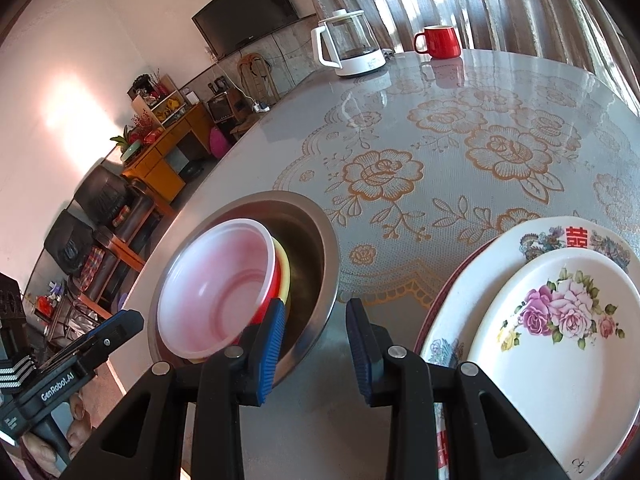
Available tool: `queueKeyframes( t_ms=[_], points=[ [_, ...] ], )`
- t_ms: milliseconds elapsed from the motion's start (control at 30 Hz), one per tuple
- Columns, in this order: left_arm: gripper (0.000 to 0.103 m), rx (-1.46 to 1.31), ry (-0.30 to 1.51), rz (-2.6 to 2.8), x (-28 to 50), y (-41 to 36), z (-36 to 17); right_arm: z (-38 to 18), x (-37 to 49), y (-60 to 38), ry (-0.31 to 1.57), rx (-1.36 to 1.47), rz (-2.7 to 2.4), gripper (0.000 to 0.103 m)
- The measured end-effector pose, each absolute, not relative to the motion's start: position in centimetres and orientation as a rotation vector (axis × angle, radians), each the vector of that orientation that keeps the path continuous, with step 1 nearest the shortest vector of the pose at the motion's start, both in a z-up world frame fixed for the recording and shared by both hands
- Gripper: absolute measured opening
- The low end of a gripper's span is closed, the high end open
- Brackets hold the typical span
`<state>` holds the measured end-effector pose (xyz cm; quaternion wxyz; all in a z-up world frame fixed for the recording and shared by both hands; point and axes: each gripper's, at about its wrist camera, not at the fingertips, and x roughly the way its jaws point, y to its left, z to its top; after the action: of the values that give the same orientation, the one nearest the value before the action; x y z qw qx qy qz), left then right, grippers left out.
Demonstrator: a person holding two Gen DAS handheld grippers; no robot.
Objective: Organize plates and bowls
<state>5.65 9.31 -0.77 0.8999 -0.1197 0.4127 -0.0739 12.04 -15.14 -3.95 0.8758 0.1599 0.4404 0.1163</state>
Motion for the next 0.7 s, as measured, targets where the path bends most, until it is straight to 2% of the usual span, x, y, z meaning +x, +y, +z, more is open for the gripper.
queueKeyframes(
  t_ms=[333,700],
  points=[
    [0.047,-0.344,0.881,-0.171,5.9,11.2,-2.0,-4.2,11.9,-15.2,0.924,0.324,0.241,0.031],
    [0.045,-0.293,0.865,-0.191,6.5,10.3,-1.7,-4.4,11.9,-14.6,0.907,0.270,0.242,0.030]
  ],
)
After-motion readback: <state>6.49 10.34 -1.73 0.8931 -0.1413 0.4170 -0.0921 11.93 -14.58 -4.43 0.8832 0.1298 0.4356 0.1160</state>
